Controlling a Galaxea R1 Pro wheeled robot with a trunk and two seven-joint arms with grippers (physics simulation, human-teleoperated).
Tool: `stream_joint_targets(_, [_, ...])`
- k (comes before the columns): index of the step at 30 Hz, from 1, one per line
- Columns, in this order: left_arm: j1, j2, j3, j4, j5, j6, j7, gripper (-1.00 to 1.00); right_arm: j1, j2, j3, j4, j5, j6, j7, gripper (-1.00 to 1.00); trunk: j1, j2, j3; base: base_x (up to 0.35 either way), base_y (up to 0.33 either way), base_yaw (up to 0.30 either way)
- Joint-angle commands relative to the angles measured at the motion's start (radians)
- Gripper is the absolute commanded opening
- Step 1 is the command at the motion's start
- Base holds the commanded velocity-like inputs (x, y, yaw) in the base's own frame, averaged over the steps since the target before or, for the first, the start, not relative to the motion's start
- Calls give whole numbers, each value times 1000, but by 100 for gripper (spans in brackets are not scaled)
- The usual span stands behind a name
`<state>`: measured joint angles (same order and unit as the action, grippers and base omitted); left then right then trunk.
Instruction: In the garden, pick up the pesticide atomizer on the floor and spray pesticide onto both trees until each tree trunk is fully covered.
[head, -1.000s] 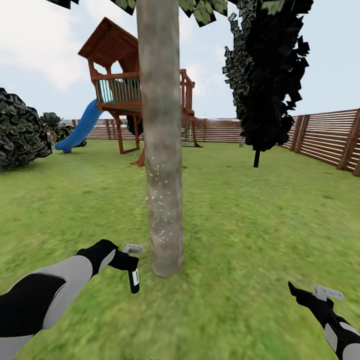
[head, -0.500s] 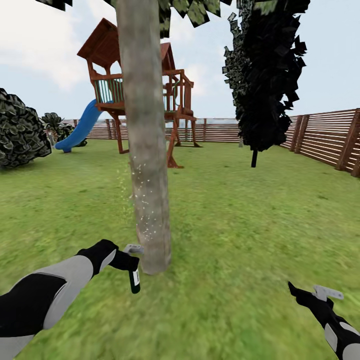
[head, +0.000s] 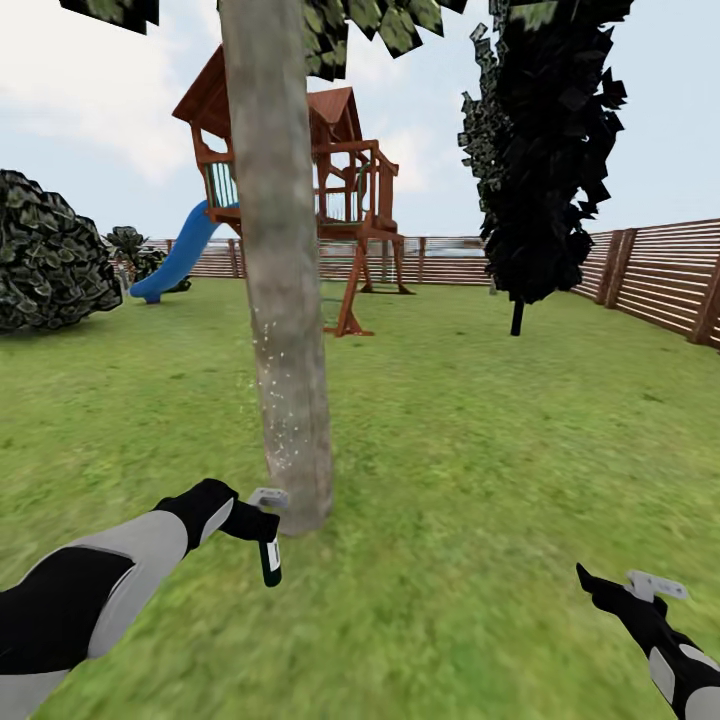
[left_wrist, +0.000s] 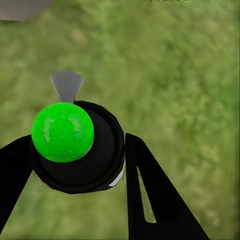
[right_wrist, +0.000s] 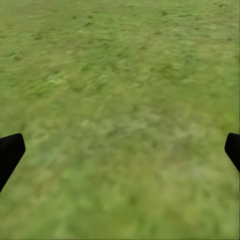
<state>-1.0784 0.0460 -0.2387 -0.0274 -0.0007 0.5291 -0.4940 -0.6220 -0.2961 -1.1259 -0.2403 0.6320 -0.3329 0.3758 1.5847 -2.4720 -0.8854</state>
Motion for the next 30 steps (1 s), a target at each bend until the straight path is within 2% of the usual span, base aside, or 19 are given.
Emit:
stream_joint_targets(1, [0, 0, 2, 0, 1, 0, 0, -100, 0, 0, 0, 0, 0, 0, -1, 100, 0, 0, 0, -1, -342, 58])
stream_joint_targets(13, [0, -1, 2, 0, 2, 0, 0, -100, 0, 0, 0, 0, 0, 2, 0, 100, 0, 0, 0, 0, -342, 14])
stream_joint_targets(19, [0, -1, 3, 0, 2, 0, 0, -100, 0, 0, 0, 0, 0, 2, 0, 100, 0, 0, 0, 26, -342, 239])
stream_joint_targets(24, [0, 0, 8, -3, 1, 7, 0, -100, 0, 0, 0, 0, 0, 2, 0, 100, 0, 0, 0, 180, -277, 278])
stream_joint_targets(26, [0, -6, 7, -29, -2, 35, 0, -100, 0, 0, 0, 0, 0, 2, 0, 100, 0, 0, 0, 243, -231, 279])
stream_joint_targets(28, [0, -12, 5, -75, -7, 92, 1, -100, 0, 0, 0, 0, 0, 2, 0, 100, 0, 0, 0, 125, -113, 279])
stream_joint_targets(30, [-1, -17, 4, -132, -9, 209, 11, -100, 0, 0, 0, 0, 0, 2, 0, 100, 0, 0, 0, 24, -22, 279])
